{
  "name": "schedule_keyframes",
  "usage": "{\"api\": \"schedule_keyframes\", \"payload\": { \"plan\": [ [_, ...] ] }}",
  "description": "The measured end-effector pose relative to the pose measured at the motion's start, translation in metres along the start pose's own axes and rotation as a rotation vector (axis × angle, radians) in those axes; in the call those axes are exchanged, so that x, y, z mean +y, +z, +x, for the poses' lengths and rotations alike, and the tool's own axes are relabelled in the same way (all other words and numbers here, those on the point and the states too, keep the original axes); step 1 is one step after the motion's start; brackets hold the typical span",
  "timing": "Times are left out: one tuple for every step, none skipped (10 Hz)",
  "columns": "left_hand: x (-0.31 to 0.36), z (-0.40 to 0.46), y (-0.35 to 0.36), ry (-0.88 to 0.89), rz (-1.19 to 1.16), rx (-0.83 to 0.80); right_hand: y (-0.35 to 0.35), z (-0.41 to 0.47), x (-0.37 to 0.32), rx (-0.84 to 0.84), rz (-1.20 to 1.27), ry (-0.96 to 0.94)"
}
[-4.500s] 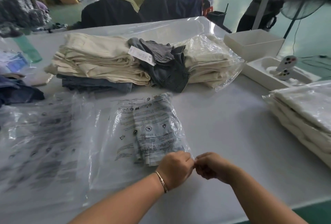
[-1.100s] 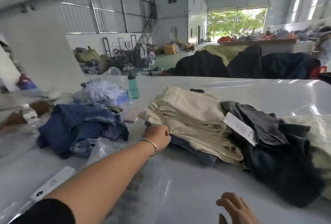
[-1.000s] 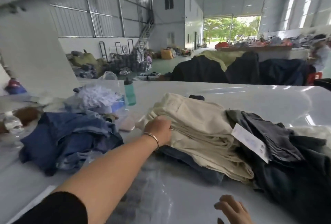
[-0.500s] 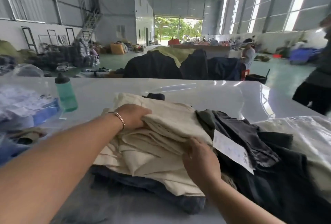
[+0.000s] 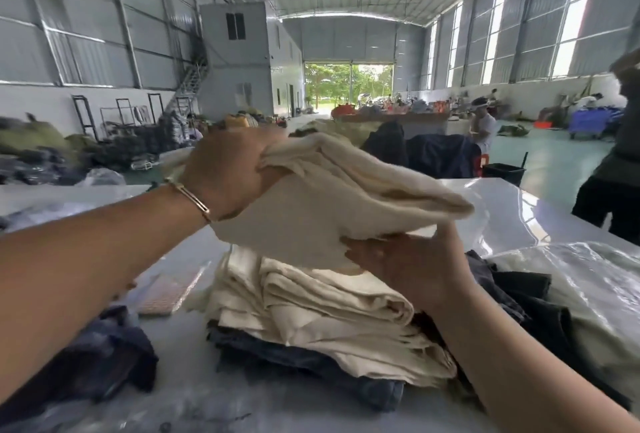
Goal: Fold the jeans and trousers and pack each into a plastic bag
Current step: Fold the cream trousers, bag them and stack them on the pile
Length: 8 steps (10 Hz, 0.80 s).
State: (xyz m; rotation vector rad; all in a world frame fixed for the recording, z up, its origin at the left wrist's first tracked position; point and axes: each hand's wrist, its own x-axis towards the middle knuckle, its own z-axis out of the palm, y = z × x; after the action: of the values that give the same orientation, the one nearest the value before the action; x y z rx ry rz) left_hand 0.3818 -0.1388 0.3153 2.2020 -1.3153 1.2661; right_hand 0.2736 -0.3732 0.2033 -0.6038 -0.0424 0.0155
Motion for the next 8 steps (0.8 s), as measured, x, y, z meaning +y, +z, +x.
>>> {"api": "schedule_keyframes", "payload": {
  "plan": [
    [0.056, -0.021, -0.055, 0.381, 0.057, -0.021, 0.023, -0.047, -0.013, -0.022, -0.144, -0.056],
    [0.112, -0.06, -0.098, 0.586, 0.16, -0.048, 0.024, -0.101, -0.015, 0.192, -0.663, -0.272],
    [0.159, -0.115, -0.131, 0.692, 0.206, -0.089, 0.006, -0.162, -0.002, 0.145, -0.626, -0.042],
    [0.22, -0.196, -0.145, 0.649, 0.161, -0.127, -0.031, -0.233, 0.034, 0.088, -0.515, 0.04],
    [0.301, -0.291, -0.137, 0.425, -0.43, -0.436, -0.09, -0.312, 0.079, 0.175, -0.592, 0.253],
    [0.369, -0.367, -0.127, -0.297, -0.831, -0.718, -0.134, -0.375, 0.122, 0.554, -0.916, 0.328],
    [0.403, -0.415, -0.118, -0.445, -0.476, -1.045, -0.141, -0.397, 0.148, 0.682, -1.242, 0.217],
    [0.385, -0.413, -0.116, -0.709, -0.026, -0.846, -0.129, -0.409, 0.154, 0.634, -1.725, 0.251]
  ]
}}
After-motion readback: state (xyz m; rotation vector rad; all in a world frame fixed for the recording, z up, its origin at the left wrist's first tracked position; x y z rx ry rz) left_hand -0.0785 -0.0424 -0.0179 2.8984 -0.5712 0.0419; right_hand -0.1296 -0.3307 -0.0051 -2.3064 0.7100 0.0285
